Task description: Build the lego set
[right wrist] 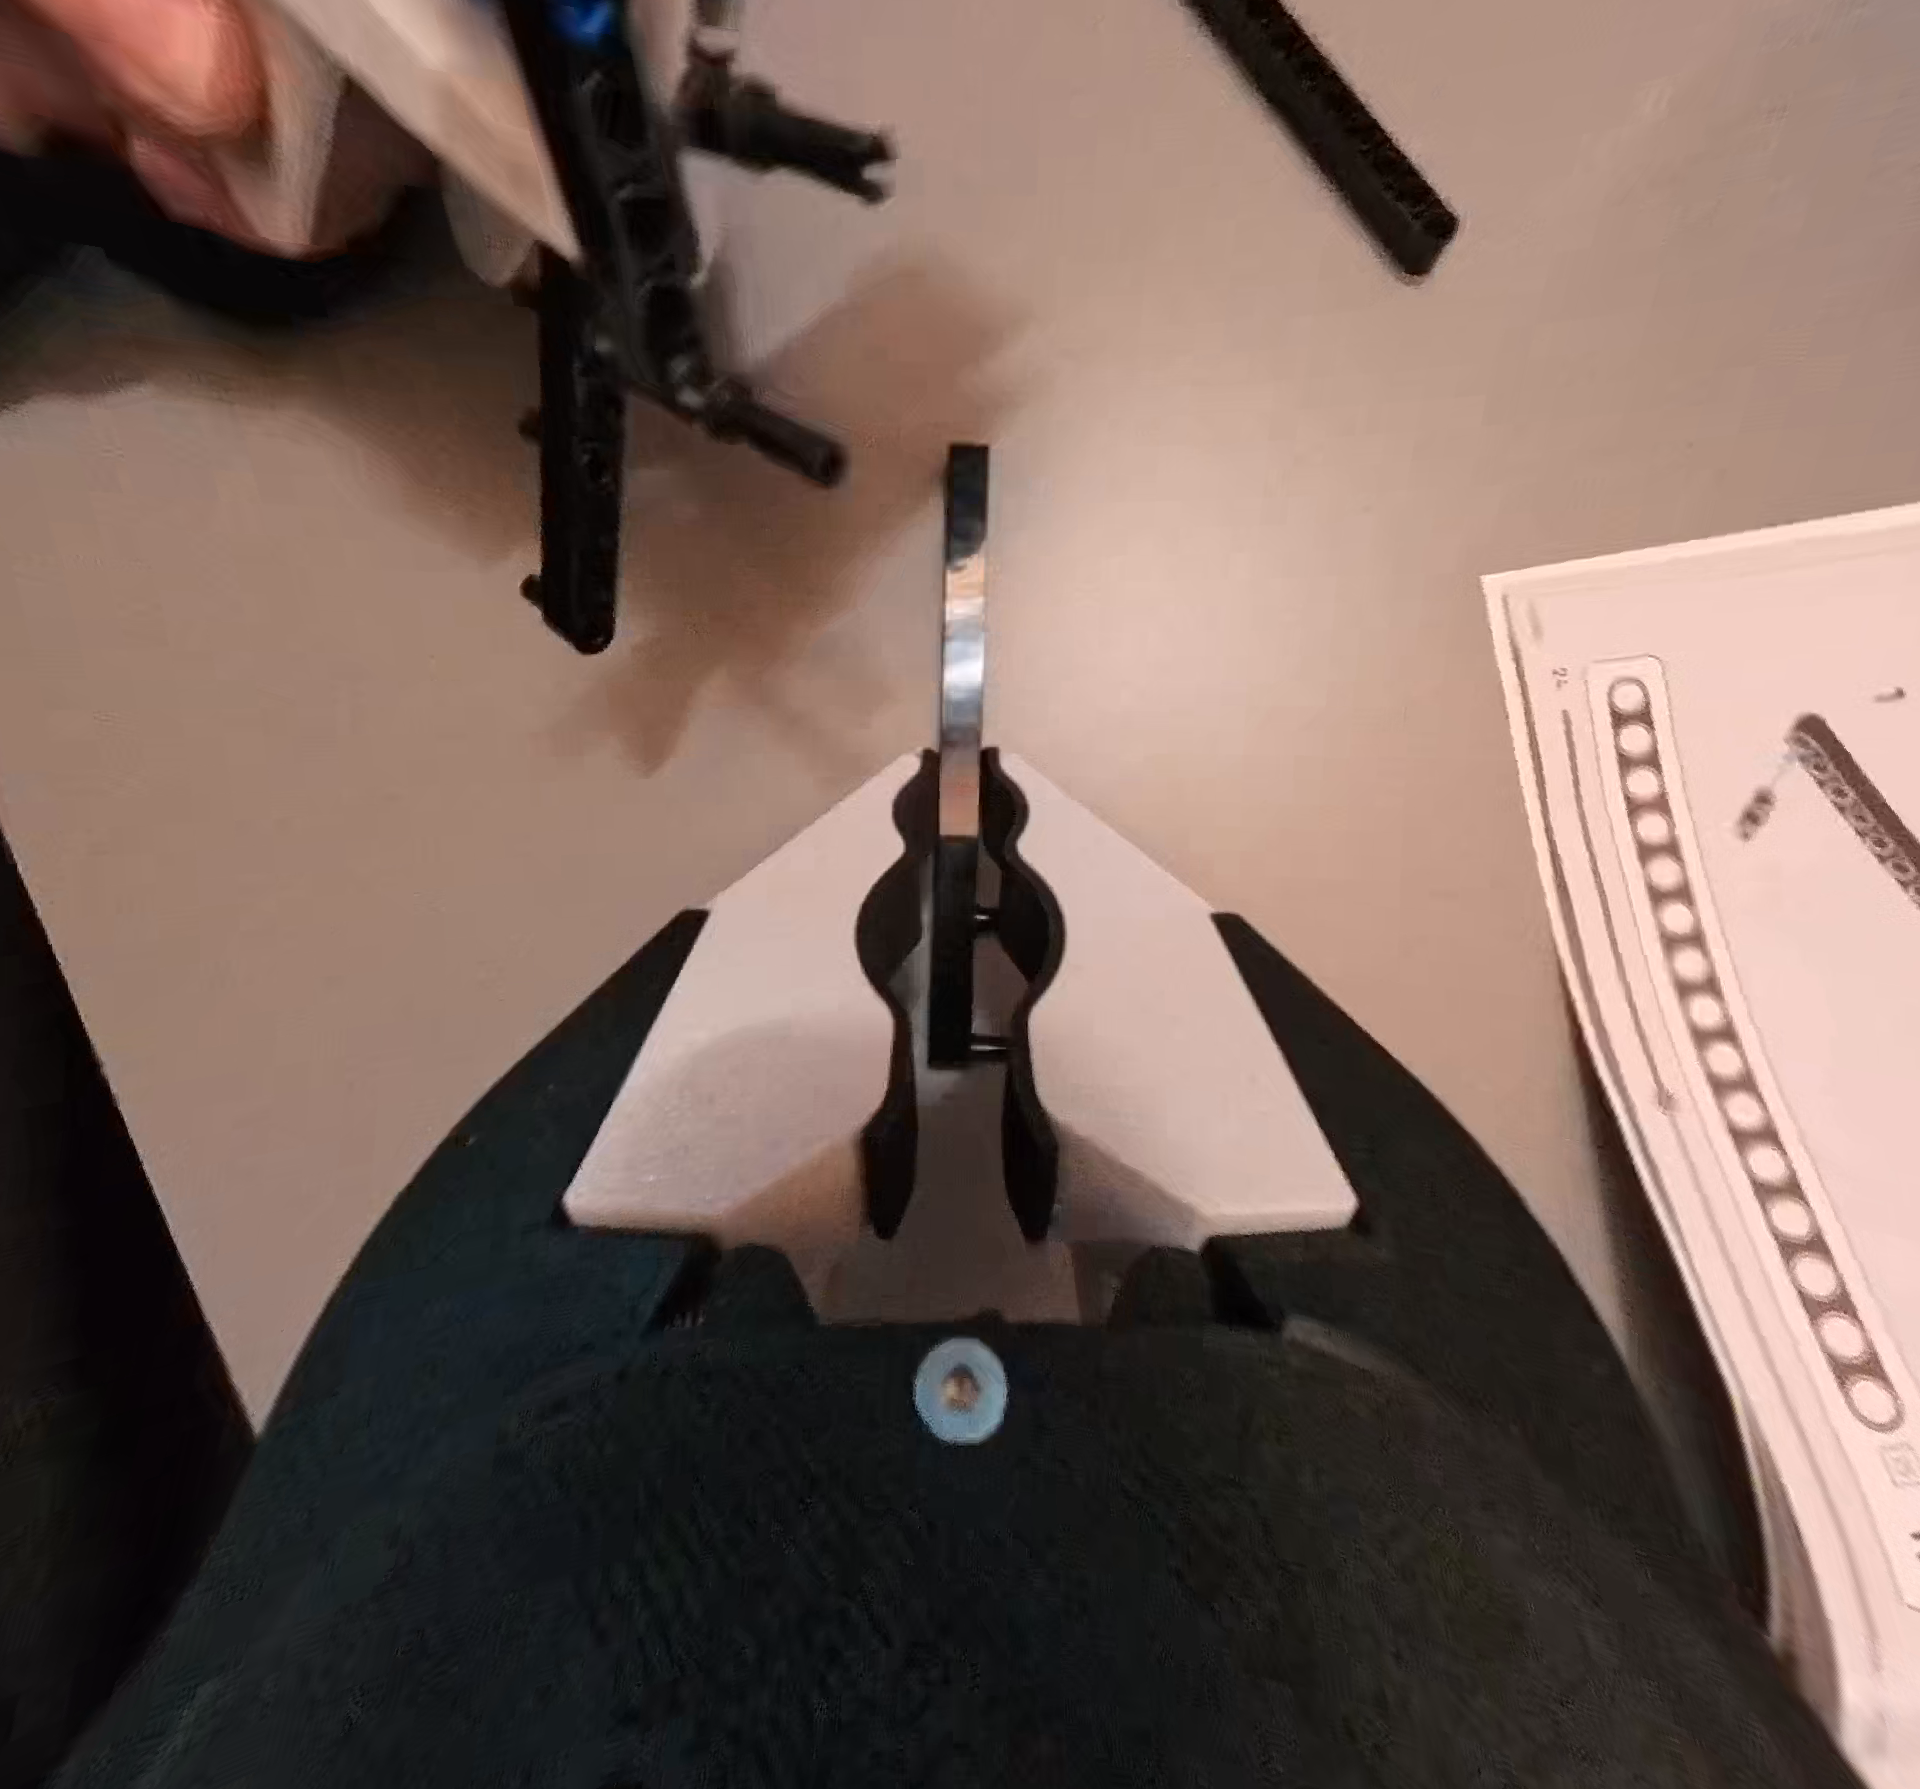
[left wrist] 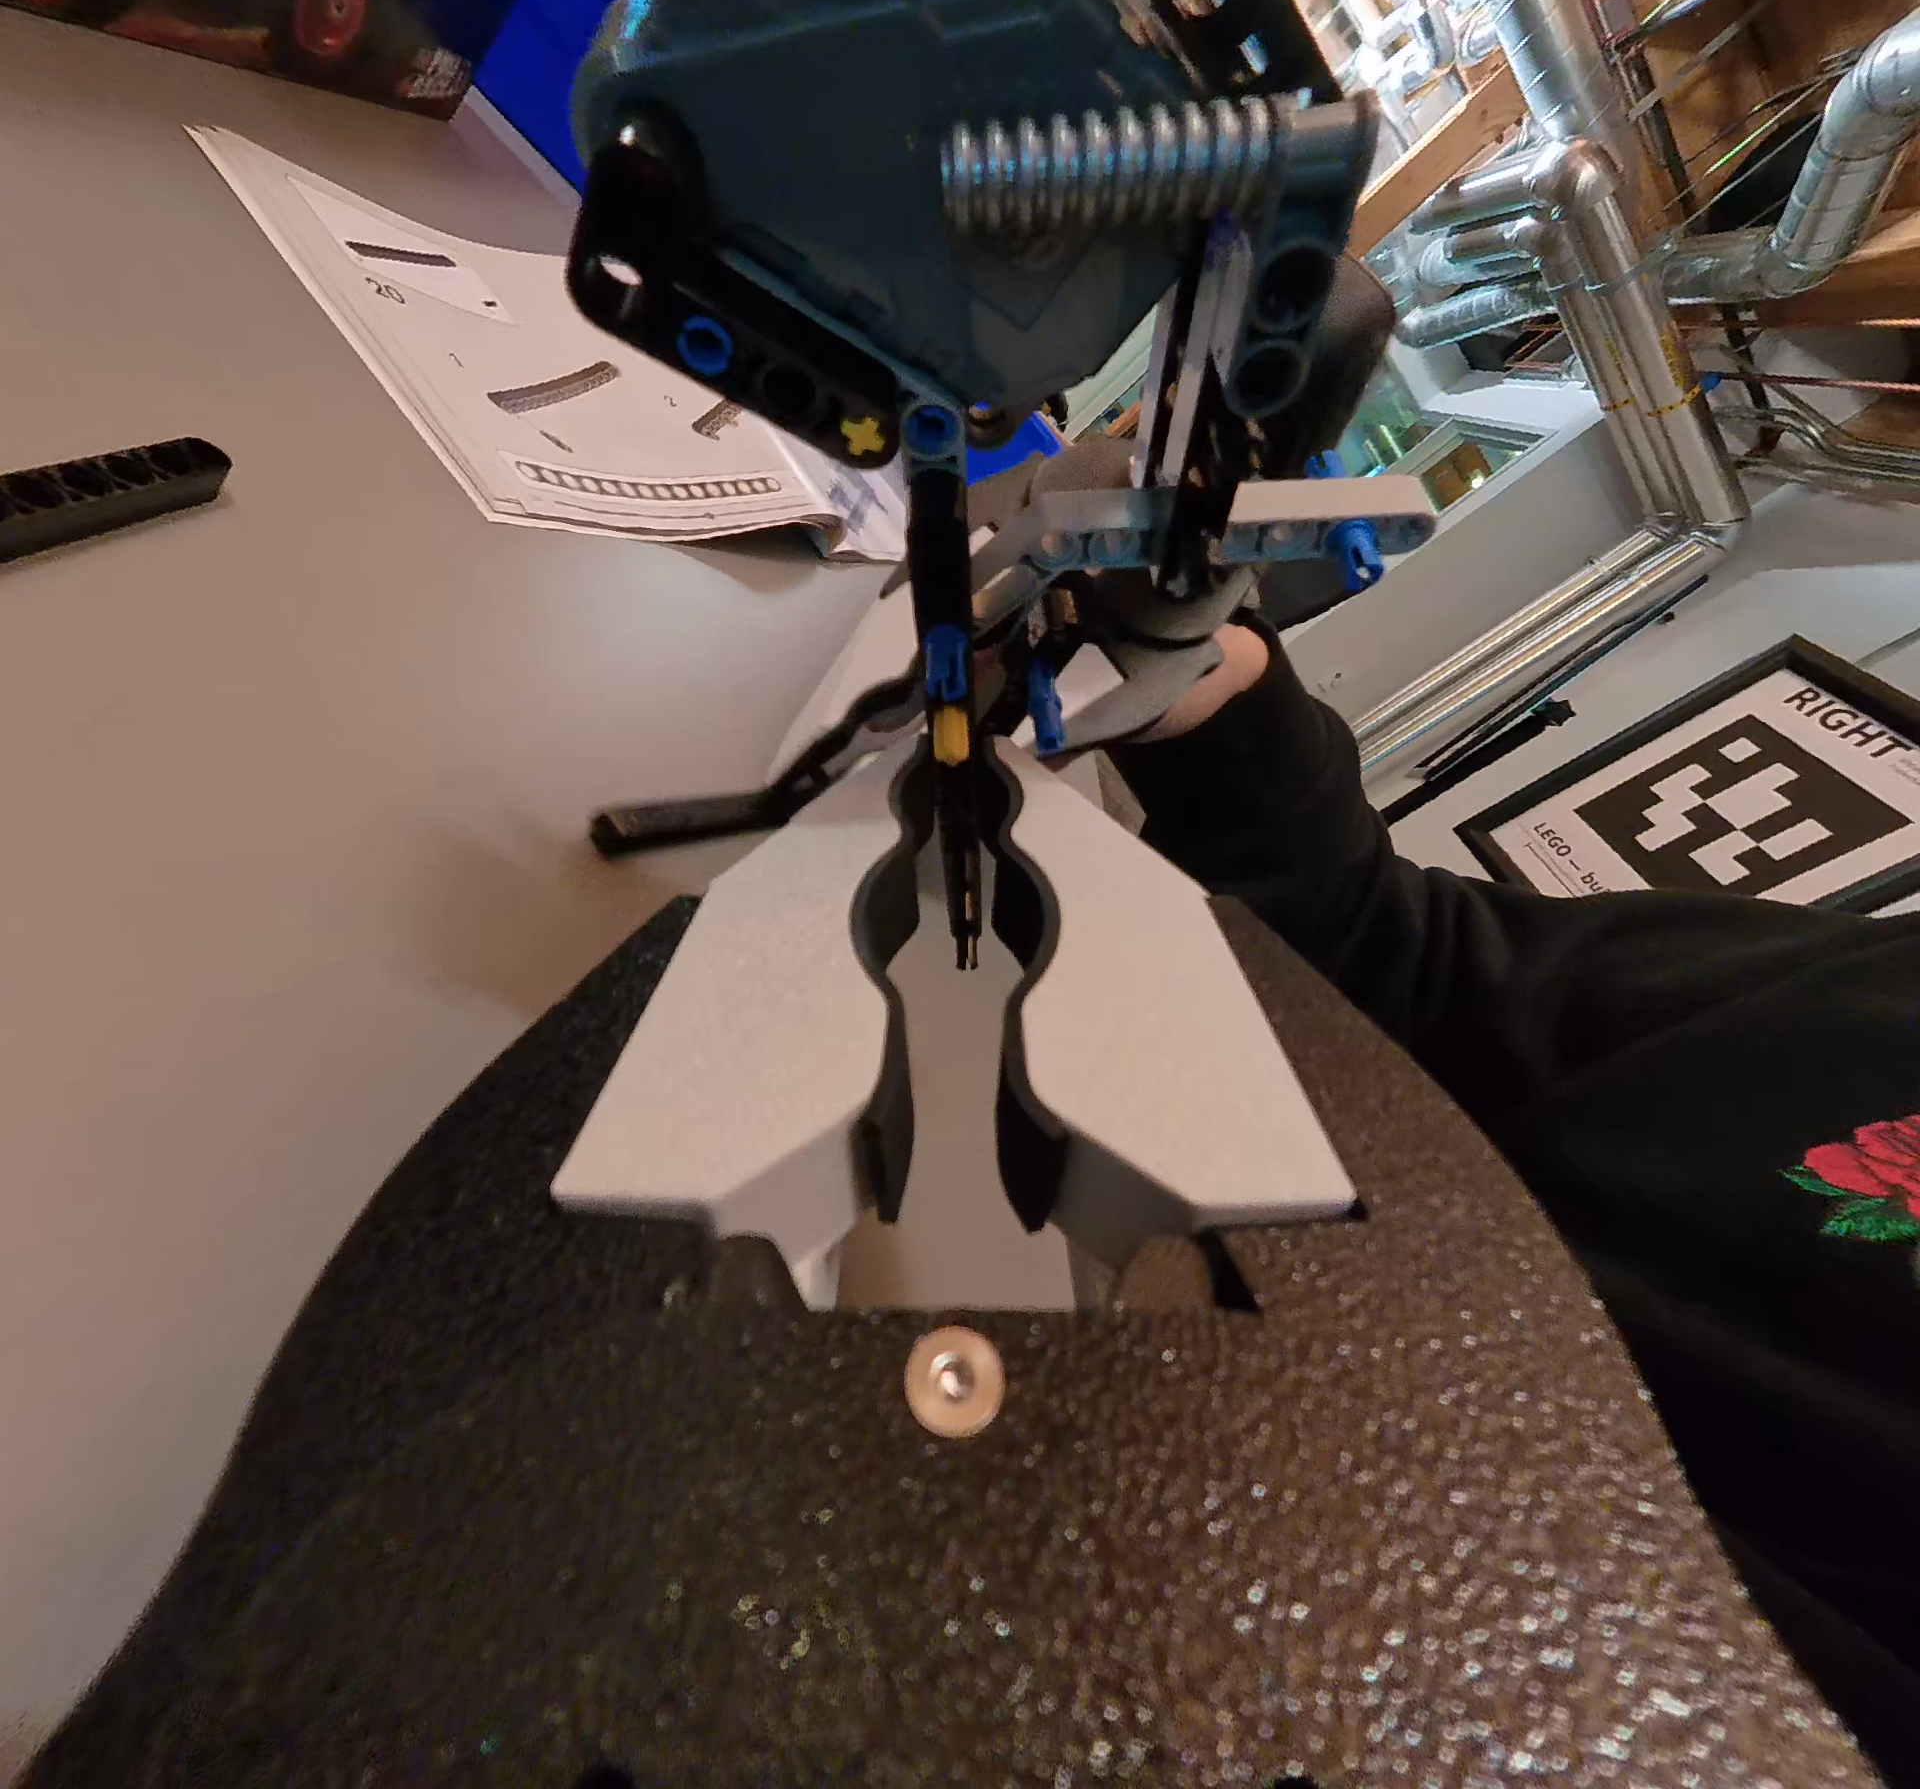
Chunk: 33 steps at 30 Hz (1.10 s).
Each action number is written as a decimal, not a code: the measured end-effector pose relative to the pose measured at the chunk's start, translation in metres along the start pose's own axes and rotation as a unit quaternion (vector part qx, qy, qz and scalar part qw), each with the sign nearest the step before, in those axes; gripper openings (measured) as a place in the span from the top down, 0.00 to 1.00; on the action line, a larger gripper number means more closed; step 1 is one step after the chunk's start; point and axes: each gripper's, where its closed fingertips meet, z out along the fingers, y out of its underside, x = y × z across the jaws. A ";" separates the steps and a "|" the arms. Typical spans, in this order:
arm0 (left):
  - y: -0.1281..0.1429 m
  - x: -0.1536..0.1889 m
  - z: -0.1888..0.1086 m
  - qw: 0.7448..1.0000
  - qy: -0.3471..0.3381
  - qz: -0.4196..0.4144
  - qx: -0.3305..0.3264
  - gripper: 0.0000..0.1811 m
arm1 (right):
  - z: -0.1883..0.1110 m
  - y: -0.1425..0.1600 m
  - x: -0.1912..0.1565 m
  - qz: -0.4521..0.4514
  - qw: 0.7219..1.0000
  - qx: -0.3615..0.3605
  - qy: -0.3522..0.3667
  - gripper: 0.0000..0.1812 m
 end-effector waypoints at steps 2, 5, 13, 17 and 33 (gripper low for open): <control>0.002 -0.001 0.002 1.000 -0.005 -0.001 -0.004 0.97 | -0.002 -0.012 0.011 0.087 0.994 0.066 0.004 0.97; 0.002 -0.004 0.005 1.000 -0.015 -0.014 0.002 0.97 | -0.015 -0.037 0.011 0.203 0.960 0.185 -0.047 0.97; -0.001 -0.010 0.007 0.998 -0.029 -0.051 0.021 0.97 | -0.038 -0.059 0.016 0.268 0.903 0.336 -0.014 0.97; 0.001 -0.014 0.007 0.997 -0.043 -0.056 0.017 0.97 | -0.043 -0.065 0.016 0.259 0.897 0.356 0.018 0.97; -0.001 -0.013 0.005 0.997 -0.037 -0.059 0.024 0.97 | -0.036 -0.069 0.011 0.249 0.902 0.352 0.028 0.97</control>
